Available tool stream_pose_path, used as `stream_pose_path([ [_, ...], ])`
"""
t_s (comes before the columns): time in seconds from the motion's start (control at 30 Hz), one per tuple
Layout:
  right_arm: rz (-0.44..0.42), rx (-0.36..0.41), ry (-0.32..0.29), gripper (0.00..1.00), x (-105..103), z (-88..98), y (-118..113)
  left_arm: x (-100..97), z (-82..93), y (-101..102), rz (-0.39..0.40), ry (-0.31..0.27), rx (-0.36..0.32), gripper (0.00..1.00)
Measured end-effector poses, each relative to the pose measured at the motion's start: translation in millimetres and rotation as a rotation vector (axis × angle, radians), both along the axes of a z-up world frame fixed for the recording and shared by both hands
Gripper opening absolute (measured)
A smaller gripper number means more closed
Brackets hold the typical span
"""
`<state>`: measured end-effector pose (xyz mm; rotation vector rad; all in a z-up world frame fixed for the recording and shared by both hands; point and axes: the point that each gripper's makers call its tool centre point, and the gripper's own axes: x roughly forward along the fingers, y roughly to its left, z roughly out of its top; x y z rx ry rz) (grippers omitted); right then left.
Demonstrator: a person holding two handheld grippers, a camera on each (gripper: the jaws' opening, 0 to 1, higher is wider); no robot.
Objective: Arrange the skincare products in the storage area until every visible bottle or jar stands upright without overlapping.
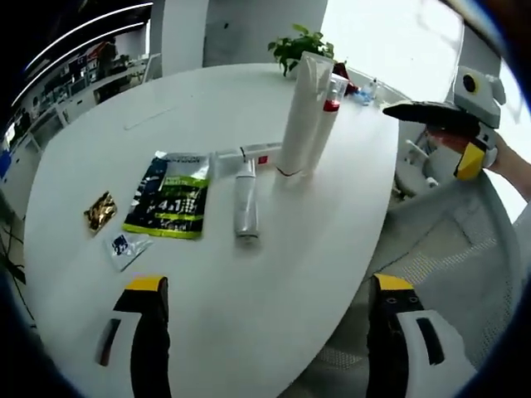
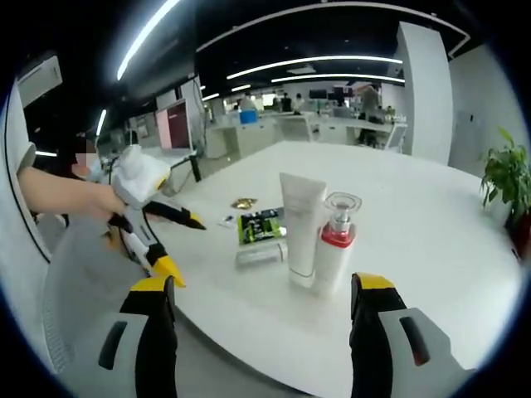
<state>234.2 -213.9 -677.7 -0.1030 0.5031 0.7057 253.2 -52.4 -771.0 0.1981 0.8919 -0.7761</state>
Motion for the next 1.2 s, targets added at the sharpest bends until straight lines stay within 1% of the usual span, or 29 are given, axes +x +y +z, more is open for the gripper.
stream_pose_path([
  [0.07,-0.001,-0.001,-0.001,0.86,0,0.1,-1,0.5,-0.3,-4,-0.006,0.001,0.006,0.91],
  [0.3,-0.012,0.003,0.000,0.86,-1,0.0,-3,17.0,-10.8,-10,-0.026,0.011,0.031,0.89],
  [0.47,-0.019,-0.004,0.003,0.85,-1,-1.1,-5,23.3,-17.6,-17,-0.037,0.022,0.041,0.86],
  [0.53,-0.021,-0.004,0.005,0.85,-1,-1.6,-5,24.0,-19.1,-21,-0.045,0.027,0.047,0.85],
  [0.6,-0.024,-0.001,0.007,0.85,-1,-1.8,-5,32.0,-21.1,-24,-0.052,0.031,0.046,0.83],
  [0.7,-0.025,-0.004,0.012,0.85,-1,-2.9,-6,32.7,-22.1,-29,-0.068,0.033,0.057,0.82],
  [0.87,-0.026,-0.005,0.015,0.85,-1,-3.7,-6,41.9,-25.4,-36,-0.081,0.056,0.073,0.78],
  [0.93,-0.031,-0.003,0.016,0.84,0,-3.6,-7,40.7,-26.4,-37,-0.084,0.062,0.078,0.76],
  [1.07,-0.040,-0.001,0.016,0.84,0,-3.5,-8,53.7,-31.9,-38,-0.097,0.073,0.092,0.73],
  [1.2,-0.041,-0.002,0.018,0.83,1,-4.3,-9,58.0,-32.3,-42,-0.110,0.079,0.103,0.70],
])
